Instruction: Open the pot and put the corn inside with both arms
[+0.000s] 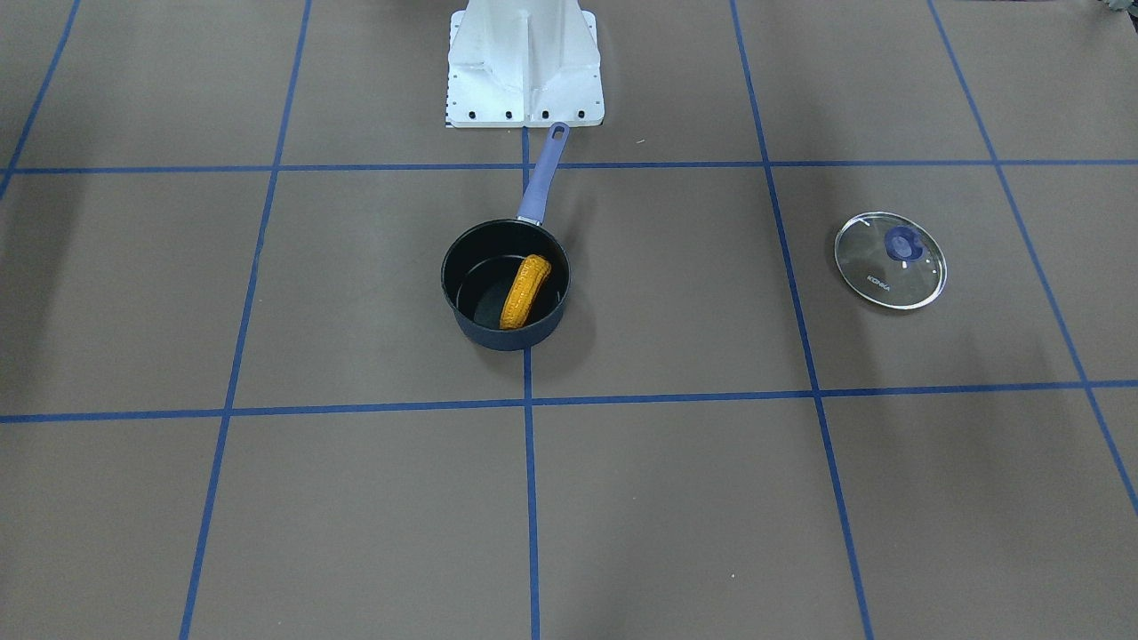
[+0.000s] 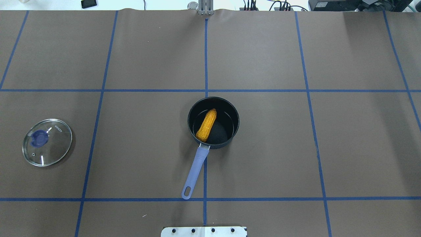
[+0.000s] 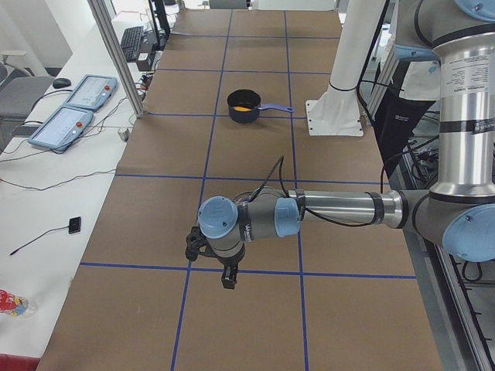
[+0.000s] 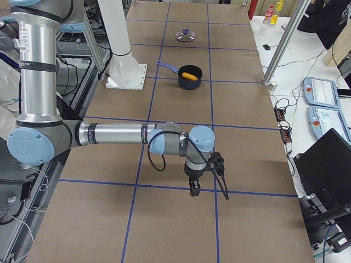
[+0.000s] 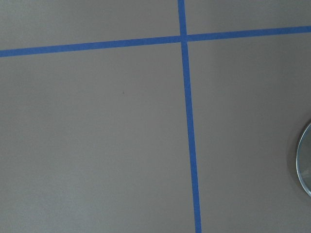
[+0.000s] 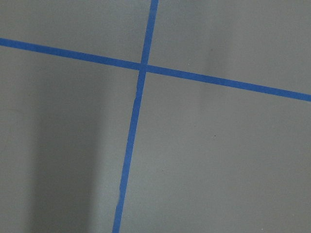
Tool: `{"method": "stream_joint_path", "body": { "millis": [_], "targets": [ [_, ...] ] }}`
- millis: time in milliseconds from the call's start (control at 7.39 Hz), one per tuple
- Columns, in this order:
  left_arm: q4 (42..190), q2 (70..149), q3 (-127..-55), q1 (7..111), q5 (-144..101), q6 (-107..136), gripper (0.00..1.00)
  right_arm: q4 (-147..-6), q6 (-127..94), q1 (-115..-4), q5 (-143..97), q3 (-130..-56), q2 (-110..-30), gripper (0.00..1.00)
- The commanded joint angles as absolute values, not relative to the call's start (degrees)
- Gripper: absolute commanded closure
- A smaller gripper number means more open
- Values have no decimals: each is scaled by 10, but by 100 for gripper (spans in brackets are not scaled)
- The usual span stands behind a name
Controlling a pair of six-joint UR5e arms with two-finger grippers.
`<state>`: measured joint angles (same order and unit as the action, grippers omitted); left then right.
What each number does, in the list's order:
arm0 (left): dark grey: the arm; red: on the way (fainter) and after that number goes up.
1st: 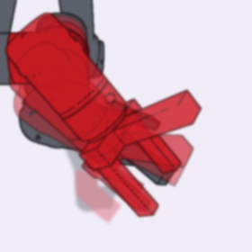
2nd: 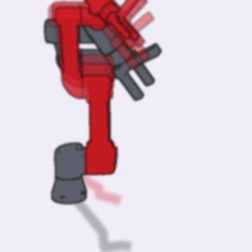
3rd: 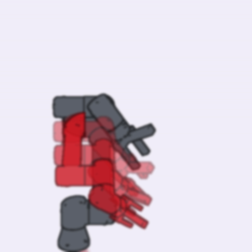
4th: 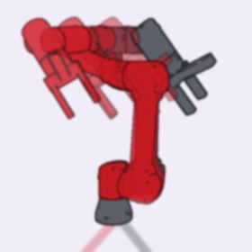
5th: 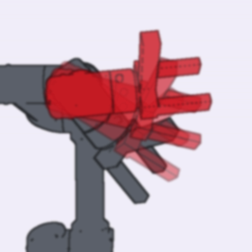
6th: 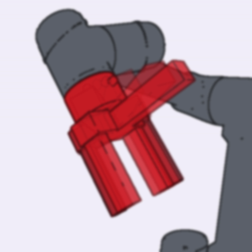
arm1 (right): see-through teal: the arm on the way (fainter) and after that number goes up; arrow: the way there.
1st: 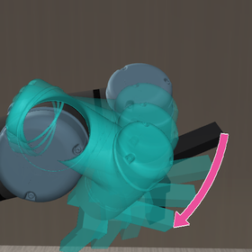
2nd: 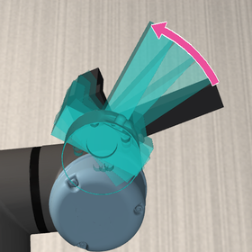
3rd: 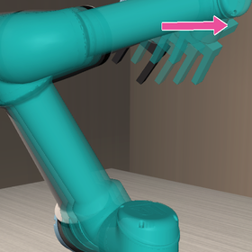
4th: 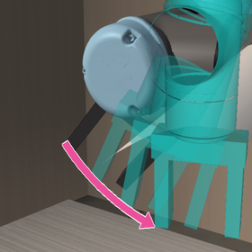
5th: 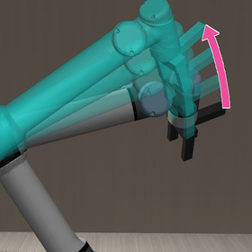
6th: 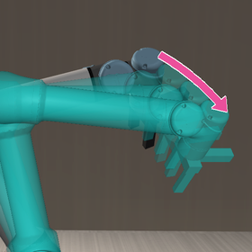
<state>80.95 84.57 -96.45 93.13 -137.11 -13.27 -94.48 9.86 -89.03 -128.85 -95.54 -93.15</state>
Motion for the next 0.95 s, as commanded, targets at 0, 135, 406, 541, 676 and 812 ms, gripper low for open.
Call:
{"method": "stream_joint_path", "body": {
  "millis": [0,135,406,541,676,812],
  "targets": [
    [810,846,-963,931,-1371,-133,1,-945,99,-890,-1288,-955,-933,0],
    [809,846,-963,931,-1371,-133,1,-945,99,-890,-1288,-955,-933,0],
    [809,846,-962,931,-1371,-133,1,-945,99,-890,-1288,-952,-933,0],
    [809,846,-962,931,-1371,-133,1,-945,99,-890,-1288,-950,-933,0],
    [809,846,-962,931,-1371,-133,1,-945,99,-890,-1288,-950,-933,0],
    [809,846,-962,931,-1371,-133,1,-945,99,-890,-1288,-950,-933,0]
  ]
}}
